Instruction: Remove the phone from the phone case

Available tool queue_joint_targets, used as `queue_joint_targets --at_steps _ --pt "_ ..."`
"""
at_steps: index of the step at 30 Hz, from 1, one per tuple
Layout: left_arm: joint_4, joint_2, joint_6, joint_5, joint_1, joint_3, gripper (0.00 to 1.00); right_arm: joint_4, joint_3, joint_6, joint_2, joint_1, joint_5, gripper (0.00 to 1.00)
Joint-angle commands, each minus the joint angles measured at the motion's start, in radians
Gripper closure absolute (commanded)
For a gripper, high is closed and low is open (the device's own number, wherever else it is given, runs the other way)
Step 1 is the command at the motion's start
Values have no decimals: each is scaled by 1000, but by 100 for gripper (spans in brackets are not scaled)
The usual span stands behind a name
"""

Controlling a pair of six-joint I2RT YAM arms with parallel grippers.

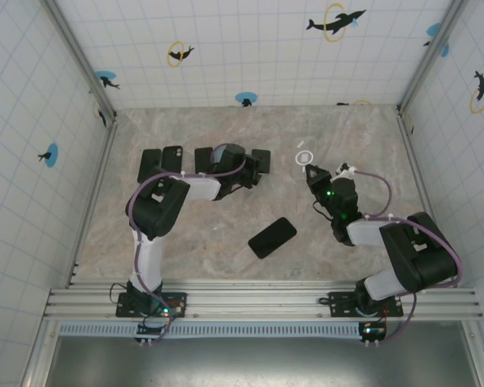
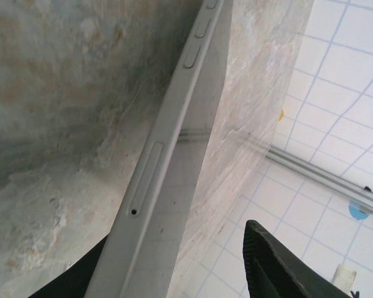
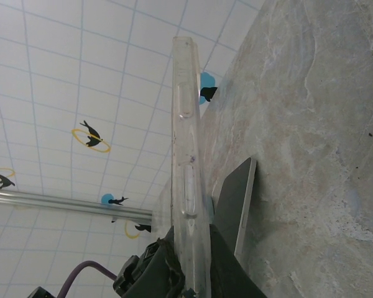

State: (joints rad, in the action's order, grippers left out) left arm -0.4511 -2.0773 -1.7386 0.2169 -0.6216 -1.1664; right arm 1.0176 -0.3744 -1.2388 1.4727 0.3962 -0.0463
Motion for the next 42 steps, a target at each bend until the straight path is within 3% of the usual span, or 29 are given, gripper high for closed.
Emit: queue_joint_targets --at_steps 1,27,42 --pt "35 35 -28 -17 -9 11 51 49 14 -10 -2 -12 1 100" --pt "2 83 -136 22 -35 162 47 30 7 -17 11 -26 13 100" --pt "-5 -57 -108 32 -20 20 47 14 7 -13 -5 -42 19 100"
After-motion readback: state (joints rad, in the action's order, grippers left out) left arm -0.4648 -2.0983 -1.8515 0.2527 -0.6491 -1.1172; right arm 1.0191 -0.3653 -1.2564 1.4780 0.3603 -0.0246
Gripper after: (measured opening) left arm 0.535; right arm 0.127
